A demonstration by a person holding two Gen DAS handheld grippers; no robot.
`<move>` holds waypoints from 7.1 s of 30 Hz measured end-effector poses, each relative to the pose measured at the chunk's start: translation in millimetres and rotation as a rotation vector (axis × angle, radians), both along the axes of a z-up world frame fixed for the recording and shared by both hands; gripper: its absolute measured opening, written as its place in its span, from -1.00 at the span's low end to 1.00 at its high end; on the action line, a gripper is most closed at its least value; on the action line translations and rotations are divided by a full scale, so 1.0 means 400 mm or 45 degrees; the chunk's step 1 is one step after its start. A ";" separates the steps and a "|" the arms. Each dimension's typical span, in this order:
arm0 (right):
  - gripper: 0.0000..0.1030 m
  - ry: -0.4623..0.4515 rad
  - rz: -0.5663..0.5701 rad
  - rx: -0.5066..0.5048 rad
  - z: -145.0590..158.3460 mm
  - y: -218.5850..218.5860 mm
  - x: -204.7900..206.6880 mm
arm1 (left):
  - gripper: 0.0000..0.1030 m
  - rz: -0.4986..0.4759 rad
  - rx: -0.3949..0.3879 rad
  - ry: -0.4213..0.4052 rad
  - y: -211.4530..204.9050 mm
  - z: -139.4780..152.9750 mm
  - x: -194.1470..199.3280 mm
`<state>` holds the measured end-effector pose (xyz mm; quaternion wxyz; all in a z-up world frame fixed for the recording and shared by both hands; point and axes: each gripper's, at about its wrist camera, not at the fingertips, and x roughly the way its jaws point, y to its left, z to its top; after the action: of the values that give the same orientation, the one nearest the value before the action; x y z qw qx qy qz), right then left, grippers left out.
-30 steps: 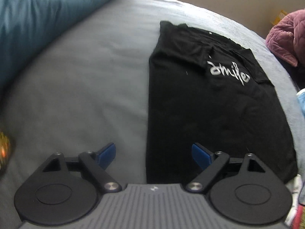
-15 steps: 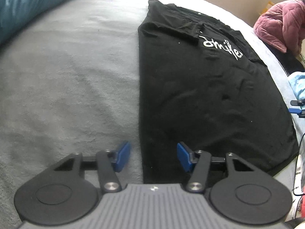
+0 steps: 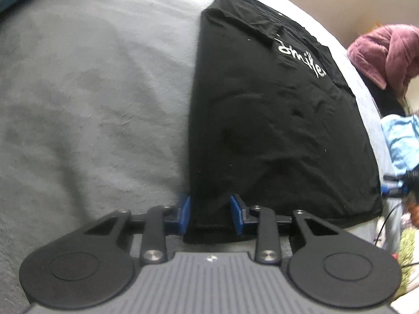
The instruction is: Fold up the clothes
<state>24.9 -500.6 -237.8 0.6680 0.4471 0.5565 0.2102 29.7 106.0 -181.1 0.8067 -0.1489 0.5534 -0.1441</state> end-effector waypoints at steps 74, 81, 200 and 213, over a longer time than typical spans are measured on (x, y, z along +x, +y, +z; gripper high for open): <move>0.09 -0.144 -0.491 -0.108 0.040 -0.059 0.936 | 0.05 0.705 -0.019 -0.334 -0.121 0.033 1.038; 0.17 -0.202 -0.593 -0.098 0.064 -0.128 0.826 | 0.14 0.724 -0.072 -0.378 -0.033 0.091 0.903; -0.75 -0.777 0.271 -0.673 0.223 0.181 0.486 | 0.08 0.257 0.350 -0.532 -0.122 0.086 0.442; -0.74 -0.837 0.521 -0.481 0.239 0.159 0.401 | 0.08 0.226 0.455 -0.569 -0.177 0.120 0.369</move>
<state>185.3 -436.8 -142.1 0.8243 0.1067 0.4201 0.3641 177.5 35.4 -132.9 0.9314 -0.0169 0.3637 -0.0024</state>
